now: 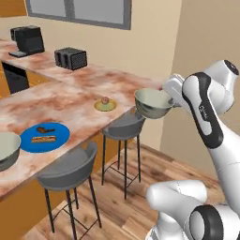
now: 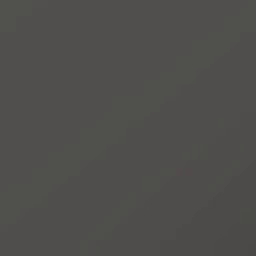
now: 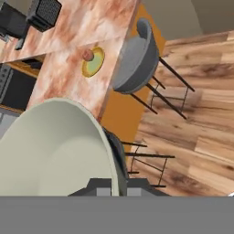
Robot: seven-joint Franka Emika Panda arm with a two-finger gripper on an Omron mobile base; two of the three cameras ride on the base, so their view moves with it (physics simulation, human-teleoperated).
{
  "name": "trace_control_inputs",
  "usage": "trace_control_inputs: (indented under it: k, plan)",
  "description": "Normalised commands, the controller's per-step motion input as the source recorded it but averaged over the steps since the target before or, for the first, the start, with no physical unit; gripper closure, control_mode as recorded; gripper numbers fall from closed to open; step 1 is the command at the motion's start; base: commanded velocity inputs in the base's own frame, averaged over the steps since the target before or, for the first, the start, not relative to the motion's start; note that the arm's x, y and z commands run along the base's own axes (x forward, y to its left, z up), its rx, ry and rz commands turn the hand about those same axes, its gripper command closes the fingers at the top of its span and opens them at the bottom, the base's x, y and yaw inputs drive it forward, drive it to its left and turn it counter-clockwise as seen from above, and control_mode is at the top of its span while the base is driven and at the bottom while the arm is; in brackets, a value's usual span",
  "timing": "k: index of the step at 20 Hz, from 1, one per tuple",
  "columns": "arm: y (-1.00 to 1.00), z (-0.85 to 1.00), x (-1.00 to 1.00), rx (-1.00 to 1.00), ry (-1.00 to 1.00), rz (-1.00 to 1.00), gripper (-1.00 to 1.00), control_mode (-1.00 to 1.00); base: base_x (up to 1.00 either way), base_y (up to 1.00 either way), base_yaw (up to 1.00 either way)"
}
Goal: Take the smaller bowl and place it next to the appetizer plate on the dining counter , and place the larger bowl next to the plate with cooked food.
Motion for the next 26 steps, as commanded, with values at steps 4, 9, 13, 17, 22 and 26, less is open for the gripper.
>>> trace_control_inputs:
  k: [4, 9, 13, 17, 22, 26]
  plan:
    - [0.0, 0.0, 0.0, 0.0, 0.0, 0.0, 1.0, 1.0, 0.5, -0.46, 0.62]
    - [0.0, 0.0, 0.0, 0.0, 0.0, 0.0, 1.0, 1.0, 0.66, -0.7, 0.51]
    - [0.0, 0.0, 0.0, 0.0, 0.0, 0.0, 1.0, 1.0, 1.0, -0.45, 0.17]
    - [0.0, 0.0, 0.0, 0.0, 0.0, 0.0, 1.0, 1.0, 0.97, -0.03, 0.3]
    - [0.0, 0.0, 0.0, 0.0, 0.0, 0.0, 1.0, 1.0, 0.69, 0.02, 0.24]
    - [0.12, -0.81, 0.24, -0.16, 0.13, 0.07, 1.0, -1.0, 0.0, 0.0, 0.0]
